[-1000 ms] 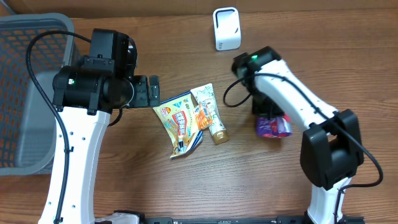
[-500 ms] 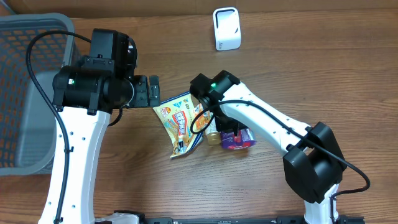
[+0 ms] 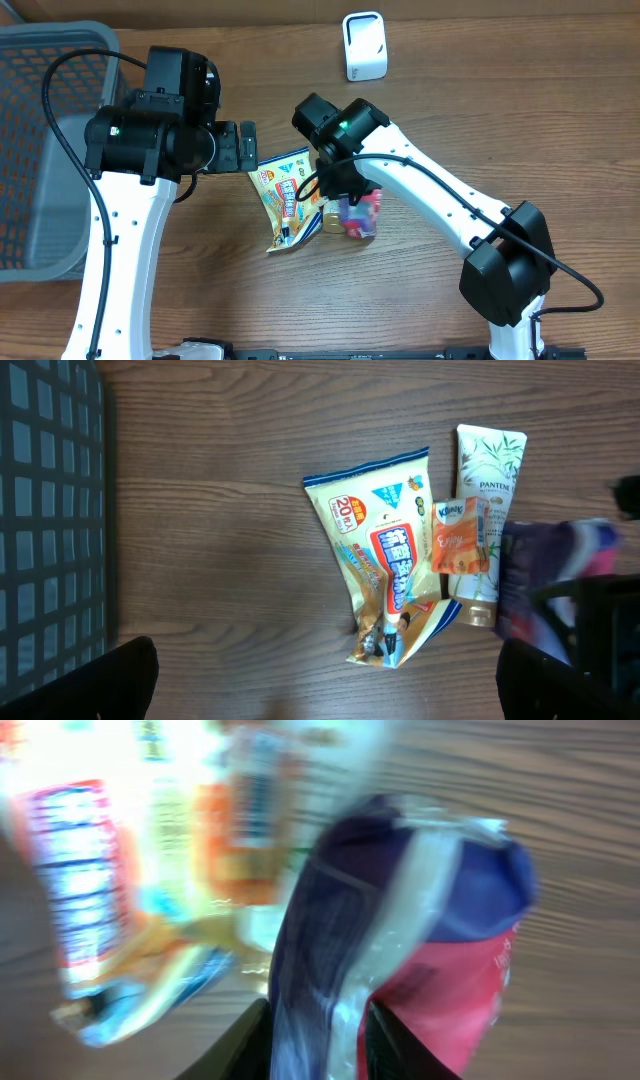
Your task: Scan the item barcode
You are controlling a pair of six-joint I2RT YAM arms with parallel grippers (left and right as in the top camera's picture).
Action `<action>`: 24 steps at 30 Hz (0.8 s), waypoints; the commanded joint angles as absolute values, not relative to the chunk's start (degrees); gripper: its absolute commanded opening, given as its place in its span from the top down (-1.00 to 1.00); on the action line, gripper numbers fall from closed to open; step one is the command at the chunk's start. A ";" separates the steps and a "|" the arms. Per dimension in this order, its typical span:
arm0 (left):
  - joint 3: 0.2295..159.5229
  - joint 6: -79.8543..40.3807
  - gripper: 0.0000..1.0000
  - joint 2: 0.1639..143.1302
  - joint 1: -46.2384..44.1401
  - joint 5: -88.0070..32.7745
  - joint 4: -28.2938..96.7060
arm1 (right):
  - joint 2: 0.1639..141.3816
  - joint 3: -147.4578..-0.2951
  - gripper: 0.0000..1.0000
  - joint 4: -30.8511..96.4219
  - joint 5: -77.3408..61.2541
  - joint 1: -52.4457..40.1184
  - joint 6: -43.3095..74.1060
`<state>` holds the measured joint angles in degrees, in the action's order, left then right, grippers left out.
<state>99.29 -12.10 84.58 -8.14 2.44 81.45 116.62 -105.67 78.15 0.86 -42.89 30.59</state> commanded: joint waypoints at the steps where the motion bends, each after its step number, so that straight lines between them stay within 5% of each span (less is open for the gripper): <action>1: 100.33 -12.88 -1.00 85.03 -7.90 3.01 81.41 | 115.18 -107.33 0.35 74.98 -9.56 -43.44 27.18; 15: 100.33 -12.88 -1.00 85.03 -7.90 3.03 81.41 | 115.15 -114.02 0.28 83.90 -9.13 -32.32 19.31; 18: 100.33 -12.88 -1.00 85.03 -7.90 3.01 81.41 | 115.15 -114.52 -0.48 85.91 -9.10 -27.70 15.66; 20: 100.33 -12.86 -1.00 85.03 -7.90 3.03 81.41 | 115.15 -114.34 -0.79 87.20 -9.15 -24.95 13.80; 24: 100.33 -12.88 -1.00 85.03 -7.90 3.01 81.41 | 115.15 -112.79 -0.71 89.65 -15.14 -19.53 7.55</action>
<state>99.29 -12.10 84.58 -8.14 2.42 81.45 116.62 -113.14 89.14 -10.37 -21.82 13.72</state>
